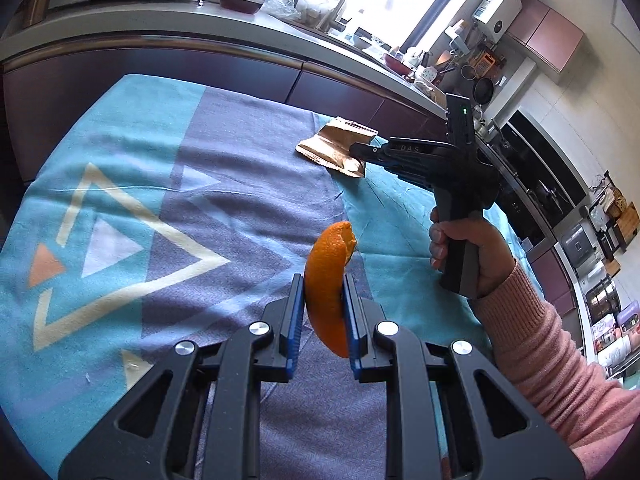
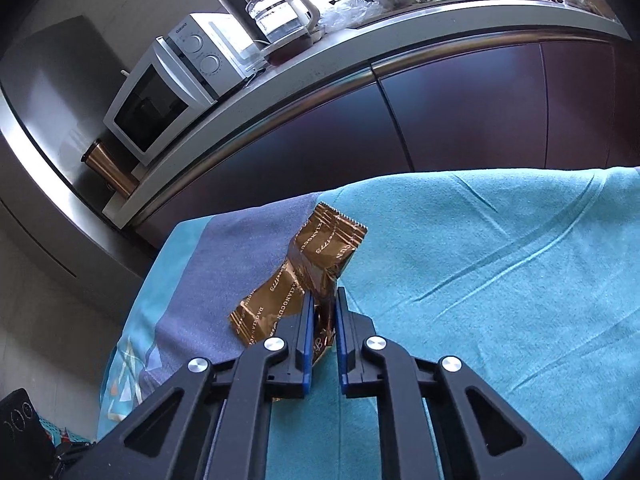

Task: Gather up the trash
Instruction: 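Lift the orange peel and gold wrapper and carry them toward the teal bin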

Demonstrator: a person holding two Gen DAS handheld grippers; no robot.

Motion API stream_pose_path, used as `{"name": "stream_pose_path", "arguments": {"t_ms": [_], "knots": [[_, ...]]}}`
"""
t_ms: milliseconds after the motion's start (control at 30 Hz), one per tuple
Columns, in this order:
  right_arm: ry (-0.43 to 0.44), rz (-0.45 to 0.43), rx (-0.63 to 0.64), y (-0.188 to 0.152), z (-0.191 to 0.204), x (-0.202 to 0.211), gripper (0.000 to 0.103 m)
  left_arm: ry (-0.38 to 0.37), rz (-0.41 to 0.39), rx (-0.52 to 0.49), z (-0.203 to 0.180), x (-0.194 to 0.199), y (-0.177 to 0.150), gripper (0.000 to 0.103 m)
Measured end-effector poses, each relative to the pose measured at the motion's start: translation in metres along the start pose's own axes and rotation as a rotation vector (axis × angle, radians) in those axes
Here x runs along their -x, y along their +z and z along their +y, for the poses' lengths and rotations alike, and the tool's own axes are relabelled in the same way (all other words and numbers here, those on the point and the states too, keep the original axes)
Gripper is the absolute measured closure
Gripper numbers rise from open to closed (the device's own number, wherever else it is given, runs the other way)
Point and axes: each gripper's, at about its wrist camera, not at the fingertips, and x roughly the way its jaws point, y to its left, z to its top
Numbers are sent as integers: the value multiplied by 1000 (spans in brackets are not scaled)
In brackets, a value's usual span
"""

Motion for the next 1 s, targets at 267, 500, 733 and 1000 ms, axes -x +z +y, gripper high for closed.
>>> {"name": "stream_pose_path", "arguments": {"t_ms": [267, 500, 733, 1000], "knots": [[101, -33, 63, -28, 40, 32, 95, 27, -40, -6, 9, 25, -5, 84], [201, -27, 114, -65, 81, 53, 95, 53, -70, 10, 19, 48, -17, 84], [245, -31, 147, -96, 109, 65, 95, 85, -103, 12, 26, 72, -29, 84], [280, -14, 155, -120, 130, 62, 95, 118, -126, 25, 41, 100, -45, 84]]}}
